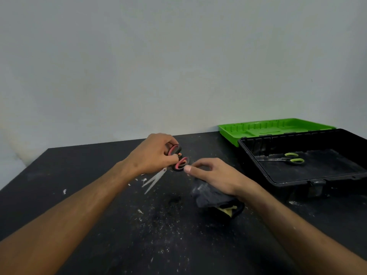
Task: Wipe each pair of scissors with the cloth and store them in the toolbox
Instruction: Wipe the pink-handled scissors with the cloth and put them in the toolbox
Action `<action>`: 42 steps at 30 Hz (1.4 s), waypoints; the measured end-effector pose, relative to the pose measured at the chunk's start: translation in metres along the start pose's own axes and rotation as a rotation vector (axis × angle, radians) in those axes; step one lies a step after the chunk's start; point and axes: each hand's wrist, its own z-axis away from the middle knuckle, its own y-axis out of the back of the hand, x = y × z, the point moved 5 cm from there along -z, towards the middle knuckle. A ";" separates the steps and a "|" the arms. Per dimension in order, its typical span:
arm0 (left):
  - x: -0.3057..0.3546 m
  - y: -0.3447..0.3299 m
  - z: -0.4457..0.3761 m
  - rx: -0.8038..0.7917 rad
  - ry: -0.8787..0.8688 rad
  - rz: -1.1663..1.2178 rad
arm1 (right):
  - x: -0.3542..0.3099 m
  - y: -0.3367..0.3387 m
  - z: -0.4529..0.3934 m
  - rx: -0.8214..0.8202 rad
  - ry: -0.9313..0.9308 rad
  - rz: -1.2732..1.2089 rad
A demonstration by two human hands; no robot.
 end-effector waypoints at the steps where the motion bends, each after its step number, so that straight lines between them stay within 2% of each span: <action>1: 0.001 0.005 0.007 0.046 0.004 0.031 | -0.009 -0.003 -0.003 0.035 0.042 -0.025; 5: -0.013 0.015 0.029 0.144 0.085 0.229 | -0.033 -0.014 -0.021 0.134 0.149 -0.101; 8: -0.032 0.028 0.040 0.178 0.168 0.274 | -0.037 -0.016 -0.033 0.118 0.136 -0.157; 10: -0.044 0.033 0.047 0.116 0.198 0.325 | -0.035 -0.017 -0.039 0.075 0.098 -0.204; 14: -0.048 0.026 0.059 -0.110 0.215 0.382 | -0.037 -0.026 -0.046 -0.018 0.101 -0.225; 18: -0.044 0.013 0.068 -0.292 0.236 0.465 | -0.051 -0.035 -0.054 -0.151 0.120 -0.117; 22: -0.046 0.002 0.076 -0.368 0.198 0.485 | -0.064 -0.042 -0.061 -0.302 0.126 0.062; 25: -0.049 -0.007 0.079 -0.365 0.160 0.496 | -0.072 -0.045 -0.062 -0.341 0.123 0.166; 29: -0.062 -0.009 0.086 -0.265 0.184 0.565 | -0.075 -0.029 -0.052 -0.231 0.101 0.243; 33: -0.080 -0.014 0.095 -0.008 0.328 0.701 | -0.061 -0.010 -0.036 -0.111 -0.061 -0.008; 37: -0.087 -0.025 0.105 0.286 0.439 0.835 | -0.034 -0.017 -0.022 -0.172 -0.241 -0.238; 39: -0.089 -0.029 0.110 0.413 0.466 0.900 | -0.027 -0.025 -0.016 -0.200 -0.248 -0.282; 42: -0.089 -0.032 0.115 0.526 0.462 0.952 | -0.023 -0.034 -0.014 -0.023 -0.181 -0.310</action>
